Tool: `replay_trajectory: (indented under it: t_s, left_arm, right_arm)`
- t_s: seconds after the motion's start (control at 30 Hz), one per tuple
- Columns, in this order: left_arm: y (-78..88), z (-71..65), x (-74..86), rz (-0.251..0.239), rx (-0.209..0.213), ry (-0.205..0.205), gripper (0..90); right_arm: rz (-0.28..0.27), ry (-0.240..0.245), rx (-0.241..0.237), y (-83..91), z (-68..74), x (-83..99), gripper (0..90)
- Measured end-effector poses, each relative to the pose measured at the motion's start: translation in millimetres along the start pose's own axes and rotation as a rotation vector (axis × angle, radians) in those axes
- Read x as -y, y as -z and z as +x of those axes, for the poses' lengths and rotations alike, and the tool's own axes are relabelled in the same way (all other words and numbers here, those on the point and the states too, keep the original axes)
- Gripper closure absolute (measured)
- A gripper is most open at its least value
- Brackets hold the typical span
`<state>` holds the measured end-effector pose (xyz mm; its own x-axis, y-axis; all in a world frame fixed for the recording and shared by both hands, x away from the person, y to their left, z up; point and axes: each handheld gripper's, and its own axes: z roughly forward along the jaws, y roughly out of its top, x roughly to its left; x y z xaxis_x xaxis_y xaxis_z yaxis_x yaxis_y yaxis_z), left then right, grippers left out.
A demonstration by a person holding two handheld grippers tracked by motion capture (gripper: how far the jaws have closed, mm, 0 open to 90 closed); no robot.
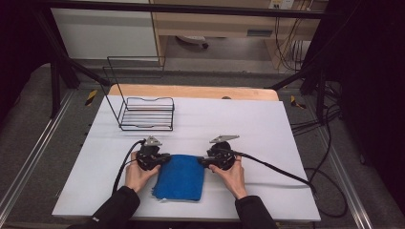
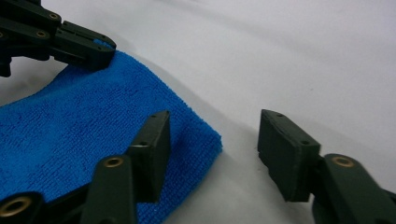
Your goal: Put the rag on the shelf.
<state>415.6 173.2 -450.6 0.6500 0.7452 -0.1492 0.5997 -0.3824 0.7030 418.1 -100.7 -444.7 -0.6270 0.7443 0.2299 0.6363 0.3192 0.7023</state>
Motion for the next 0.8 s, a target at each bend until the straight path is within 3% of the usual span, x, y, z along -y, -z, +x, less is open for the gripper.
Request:
replay_trajectory:
  t_s: [0.17,0.43,0.63,0.8]
  left_arm:
    - [0.4,-0.8,0.5,-0.002,-0.009,-0.016,84.3]
    - [0.4,0.0,0.9,-0.009,0.001,-0.005,84.8]
    - [0.8,2.3,0.9,-0.015,0.016,0.023,85.5]
    - [3.4,3.0,0.4,-0.032,0.014,0.018,86.0]
  right_arm:
    - [0.028,-0.020,-0.015,-3.4,0.0,2.1,60.1]
    - [0.039,-0.067,-0.037,-6.7,0.7,3.1,75.6]
    - [0.047,-0.093,-0.060,-7.9,0.9,2.9,83.9]
    - [0.038,-0.092,-0.065,-5.1,1.9,2.5,85.6]
